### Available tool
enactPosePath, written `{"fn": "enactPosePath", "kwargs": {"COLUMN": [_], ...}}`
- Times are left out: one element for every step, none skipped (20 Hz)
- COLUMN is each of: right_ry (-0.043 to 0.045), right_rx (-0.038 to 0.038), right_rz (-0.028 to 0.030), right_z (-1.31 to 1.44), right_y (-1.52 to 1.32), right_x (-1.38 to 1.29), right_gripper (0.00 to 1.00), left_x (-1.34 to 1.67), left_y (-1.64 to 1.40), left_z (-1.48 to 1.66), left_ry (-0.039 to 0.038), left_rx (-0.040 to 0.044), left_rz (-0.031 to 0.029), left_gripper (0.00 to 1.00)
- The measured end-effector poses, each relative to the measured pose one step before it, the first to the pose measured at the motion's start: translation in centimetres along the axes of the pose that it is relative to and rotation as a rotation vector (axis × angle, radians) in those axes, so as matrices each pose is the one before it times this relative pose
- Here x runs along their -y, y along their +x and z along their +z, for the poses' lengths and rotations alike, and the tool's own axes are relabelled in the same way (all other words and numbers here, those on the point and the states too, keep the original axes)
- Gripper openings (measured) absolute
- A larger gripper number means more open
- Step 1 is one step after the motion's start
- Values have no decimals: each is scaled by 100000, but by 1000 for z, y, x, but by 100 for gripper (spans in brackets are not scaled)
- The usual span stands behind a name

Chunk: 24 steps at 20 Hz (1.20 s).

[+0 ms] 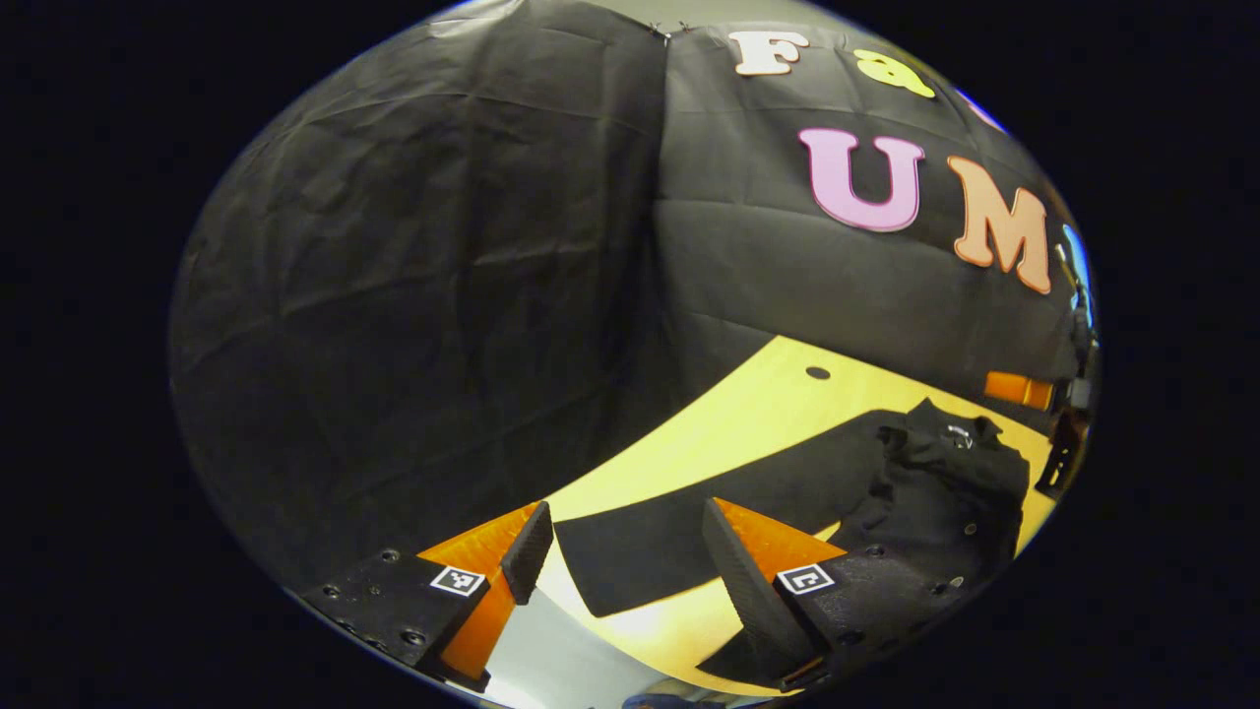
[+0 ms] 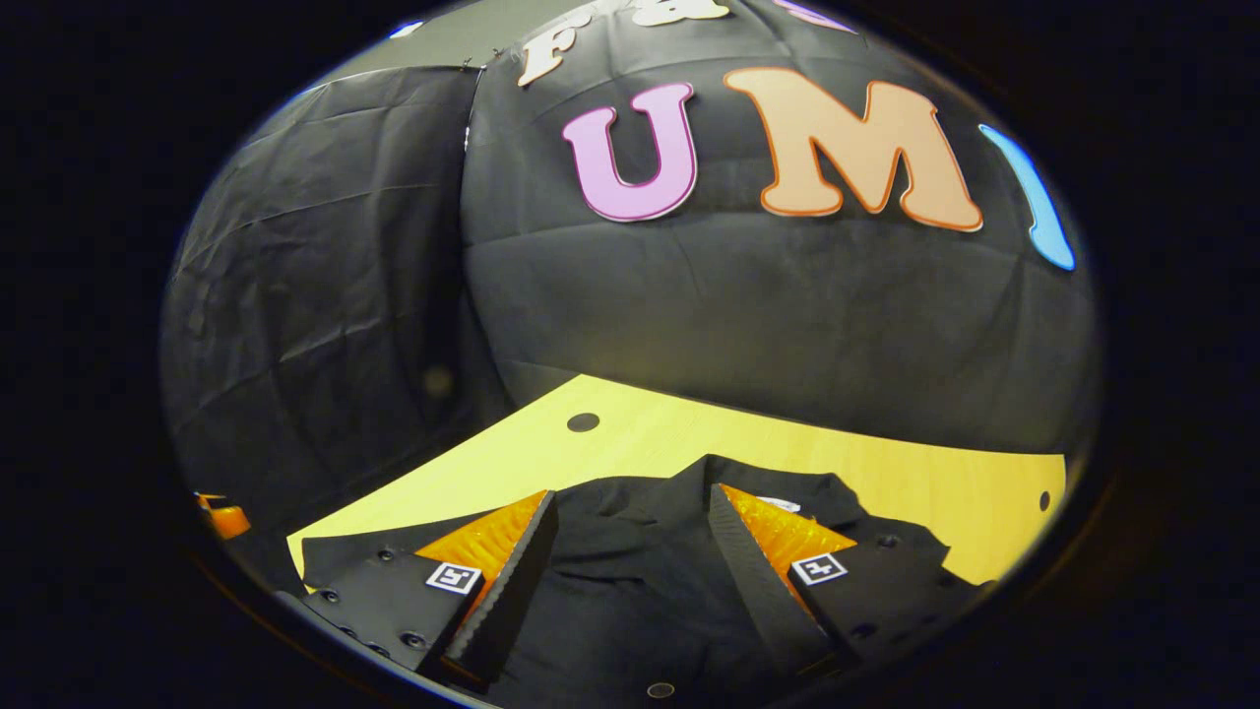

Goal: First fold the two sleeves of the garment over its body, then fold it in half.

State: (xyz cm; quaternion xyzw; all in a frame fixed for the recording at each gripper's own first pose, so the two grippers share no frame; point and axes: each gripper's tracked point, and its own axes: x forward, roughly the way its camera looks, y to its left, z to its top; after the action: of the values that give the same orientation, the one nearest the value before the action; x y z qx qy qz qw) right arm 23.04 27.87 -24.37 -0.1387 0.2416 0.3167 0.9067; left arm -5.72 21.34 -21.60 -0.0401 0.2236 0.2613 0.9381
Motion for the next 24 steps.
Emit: {"fn": "enactPosePath", "kwargs": {"right_ry": [414, -86, -291, -336, -454, -1118, -1237, -663, -97, 280, 737, 1100, 769, 98, -486, -283, 167, 276, 682, 1260, 1595, 1595, 1085, 289], "right_rx": [1615, 1817, 1811, 2105, 2188, 2482, 3155, 2562, 1253, 705, 926, 1647, 2588, 1907, 1409, 1086, 848, 1281, 1521, 2148, 2144, 1915, 1606, 1184], "right_rz": [-1024, -1646, -2511, -2911, -3826, -3768, -3544, -3002, -3175, -3272, -3309, -2991, -2268, -2420, -2077, -1590, -1458, -1495, -1243, -769, -1184, -919, -302, -180], "right_z": [441, 465, 488, 427, 473, 416, 557, 450, 249, 57, 177, 501, 766, 637, 681, 569, 781, 938, 1103, 1053, 1215, 750, 702, 296], "right_y": [-1394, -1290, -1291, -1406, -1515, -1488, -1360, -1369, -1429, -1315, -1188, -1416, -1225, -1148, -1001, -894, -725, -711, -660, -625, -464, -455, -416, -435], "right_x": [333, 493, 867, 936, 1054, 1071, 1047, 792, 758, 849, 863, 797, 720, 857, 895, 837, 731, 805, 610, 357, 422, 145, -24, 48], "right_gripper": [99, 99, 99, 98, 98, 98, 98, 96, 94, 94, 94, 98, 94, 98, 94, 97, 96, 96, 97, 98, 99, 97, 97, 96], "left_x": [232, 231, -180, -163, -27, -21, -113, -340, -373, -437, -99, -23, 124, 64, 57, 59, 174, 40, -76, 7, 2, -70, -19, 207], "left_y": [443, 469, 773, 848, 587, 353, 483, 678, 546, 489, 438, 235, 356, 302, 251, 215, 95, 128, 142, -104, 165, -173, 50, -28], "left_z": [-1414, -1371, -665, -623, -342, -598, -786, -673, -460, -613, -491, -539, -174, -421, -267, -364, -97, -202, -218, -270, 338, -446, 242, -438], "left_ry": [537, 545, 671, 972, 1363, 1804, 1496, 1104, 896, 590, 397, 297, 269, 595, 644, 346, 38, 79, 323, -266, -712, -1334, -2486, -3134], "left_rx": [-5333, -5085, -2468, -1114, -721, -1178, -1179, -1109, -1220, -1109, -1531, -940, -637, -1046, -930, -921, -260, -110, -343, 148, 1710, -563, 1322, -898], "left_rz": [-936, -397, 407, 747, 524, 402, 415, 25, 228, 186, -280, -370, -466, -434, -143, -488, -686, -171, 10, -347, -334, -838, -893, -1481], "left_gripper": [92, 92, 93, 93, 94, 93, 94, 93, 94, 94, 93, 93, 94, 93, 94, 93, 93, 93, 94, 95, 96, 95, 96, 96]}}
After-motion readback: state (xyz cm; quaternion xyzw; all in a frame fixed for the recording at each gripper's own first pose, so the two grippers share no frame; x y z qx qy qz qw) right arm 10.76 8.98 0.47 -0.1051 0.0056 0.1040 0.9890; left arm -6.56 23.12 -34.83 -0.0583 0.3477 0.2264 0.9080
